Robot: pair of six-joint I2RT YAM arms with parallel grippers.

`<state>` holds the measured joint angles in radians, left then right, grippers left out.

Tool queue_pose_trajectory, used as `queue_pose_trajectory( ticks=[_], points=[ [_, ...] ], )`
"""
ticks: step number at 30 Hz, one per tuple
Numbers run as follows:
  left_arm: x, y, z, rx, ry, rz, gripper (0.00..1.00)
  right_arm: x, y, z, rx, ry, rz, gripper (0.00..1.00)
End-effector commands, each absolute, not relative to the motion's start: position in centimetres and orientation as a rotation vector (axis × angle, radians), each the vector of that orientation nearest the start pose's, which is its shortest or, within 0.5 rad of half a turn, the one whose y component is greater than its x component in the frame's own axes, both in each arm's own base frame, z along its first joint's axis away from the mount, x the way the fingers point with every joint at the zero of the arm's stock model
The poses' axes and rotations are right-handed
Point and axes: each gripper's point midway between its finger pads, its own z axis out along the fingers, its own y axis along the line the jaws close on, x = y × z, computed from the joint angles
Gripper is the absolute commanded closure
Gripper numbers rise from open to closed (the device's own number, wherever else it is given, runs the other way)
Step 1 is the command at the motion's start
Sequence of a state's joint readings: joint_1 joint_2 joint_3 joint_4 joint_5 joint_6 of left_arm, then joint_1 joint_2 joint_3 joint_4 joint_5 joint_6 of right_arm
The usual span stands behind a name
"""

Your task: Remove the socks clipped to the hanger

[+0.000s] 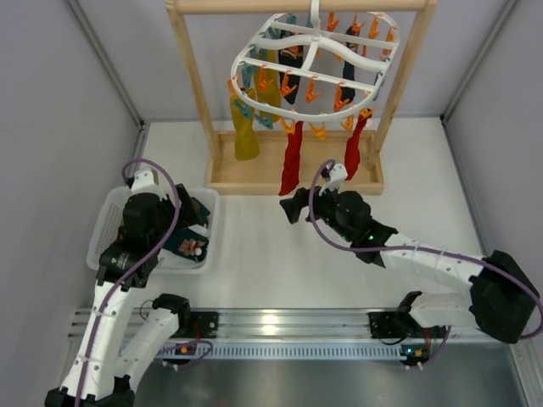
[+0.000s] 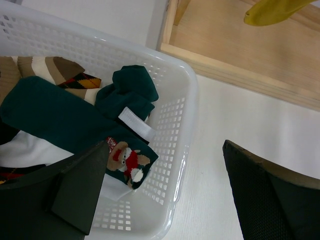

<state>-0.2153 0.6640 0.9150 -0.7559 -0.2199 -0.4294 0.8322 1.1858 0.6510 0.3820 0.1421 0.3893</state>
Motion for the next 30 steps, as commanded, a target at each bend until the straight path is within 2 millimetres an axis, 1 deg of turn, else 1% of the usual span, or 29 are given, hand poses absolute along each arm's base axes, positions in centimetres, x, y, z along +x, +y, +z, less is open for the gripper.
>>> queue_pose_trajectory(
  ticks=[1, 2, 4, 5, 6, 7, 8, 11, 12, 14, 15, 16, 17, 18, 19, 20, 21, 22, 23, 24, 25, 26, 27, 28, 29, 30],
  points=[
    [24.0, -3.5, 24.9, -0.349, 1.994, -0.213, 0.01, 32.3, 29.2, 26.0, -0.125, 1.565, 0.612, 0.01],
    [24.0, -3.5, 24.9, -0.346, 1.996, -0.213, 0.01, 33.0, 29.9, 24.5, -0.150, 1.589, 0.583, 0.00],
    [24.0, -3.6, 24.9, -0.340, 2.001, -0.216, 0.01, 33.8, 30.7, 25.0, -0.143, 1.562, 0.581, 0.00],
    [24.1, -3.7, 24.9, -0.337, 2.003, -0.216, 0.01, 34.0, 31.4, 24.1, -0.162, 1.571, 0.575, 0.01],
    [24.0, -3.7, 24.9, -0.333, 2.002, -0.220, 0.01, 34.1, 31.7, 24.3, -0.178, 1.555, 0.572, 0.01],
    [23.9, -4.0, 25.2, -0.320, 1.999, -0.236, 0.01, 34.3, 32.1, 24.9, -0.182, 1.529, 0.584, 0.00],
    [23.9, -4.0, 25.6, -0.312, 1.986, -0.244, 0.01, 34.5, 32.6, 24.4, -0.195, 1.530, 0.580, 0.00],
    [23.3, -4.3, 26.7, -0.292, 1.945, -0.277, 0.01, 34.9, 33.3, 24.6, -0.226, 1.497, 0.567, 0.04],
    [23.2, -4.3, 26.8, -0.293, 1.942, -0.283, 0.01, 35.1, 33.2, 24.7, -0.239, 1.489, 0.551, 0.10],
    [23.2, -5.2, 27.2, -0.273, 1.933, -0.339, 0.01, 35.1, 33.6, 24.9, -0.254, 1.468, 0.560, 0.21],
    [23.2, -5.6, 27.2, -0.262, 1.936, -0.365, 0.01, 34.9, 33.6, 24.7, -0.265, 1.461, 0.557, 0.29],
    [23.4, -6.1, 27.5, -0.251, 1.938, -0.391, 0.01, 34.9, 33.5, 24.7, -0.265, 1.453, 0.557, 0.29],
    [23.4, -6.8, 27.9, -0.234, 1.940, -0.432, 0.01, 34.9, 33.5, 25.3, -0.256, 1.429, 0.567, 0.30],
    [23.6, -7.0, 28.2, -0.230, 1.935, -0.442, 0.01, 34.8, 33.3, 25.1, -0.268, 1.423, 0.556, 0.38],
    [23.5, -7.7, 29.1, -0.203, 1.926, -0.484, 0.01, 34.7, 33.3, 25.2, -0.271, 1.416, 0.559, 0.43],
    [23.7, -8.2, 29.3, -0.187, 1.933, -0.509, 0.01, 34.6, 33.2, 25.7, -0.274, 1.403, 0.560, 0.49],
    [23.7, -8.5, 29.9, -0.174, 1.923, -0.528, 0.01, 34.4, 33.3, 25.8, -0.283, 1.400, 0.568, 0.63],
    [23.8, -8.9, 30.8, -0.158, 1.904, -0.549, 0.01, 34.2, 33.5, 25.9, -0.296, 1.394, 0.581, 0.70],
    [23.7, -9.9, 31.3, -0.117, 1.905, -0.609, 0.01, 33.9, 33.3, 26.3, -0.291, 1.387, 0.590, 0.83],
    [23.9, -10.5, 32.2, -0.097, 1.881, -0.642, 0.01, 33.7, 33.2, 26.0, -0.298, 1.391, 0.590, 0.89],
    [24.0, -11.0, 33.4, -0.076, 1.856, -0.679, 0.01, 33.3, 33.2, 26.1, -0.301, 1.390, 0.595, 0.93],
    [24.5, -11.7, 33.6, -0.078, 1.867, -0.714, 0.01, 32.8, 33.3, 26.3, -0.299, 1.384, 0.606, 0.96],
    [24.6, -12.4, 34.2, -0.053, 1.862, -0.758, 0.01, 32.4, 33.1, 25.9, -0.299, 1.393, 0.605, 0.99],
    [24.9, -12.9, 35.8, -0.037, 1.822, -0.779, 0.01, 32.1, 33.1, 25.6, -0.301, 1.398, 0.611, 1.00],
    [25.1, -13.3, 36.4, -0.037, 1.817, -0.797, 0.01, 31.3, 33.2, 26.1, -0.291, 1.391, 0.636, 1.00],
    [25.9, -13.4, 37.8, -0.051, 1.790, -0.775, 0.01, 30.9, 32.9, 25.6, -0.288, 1.403, 0.631, 1.00]
  ],
)
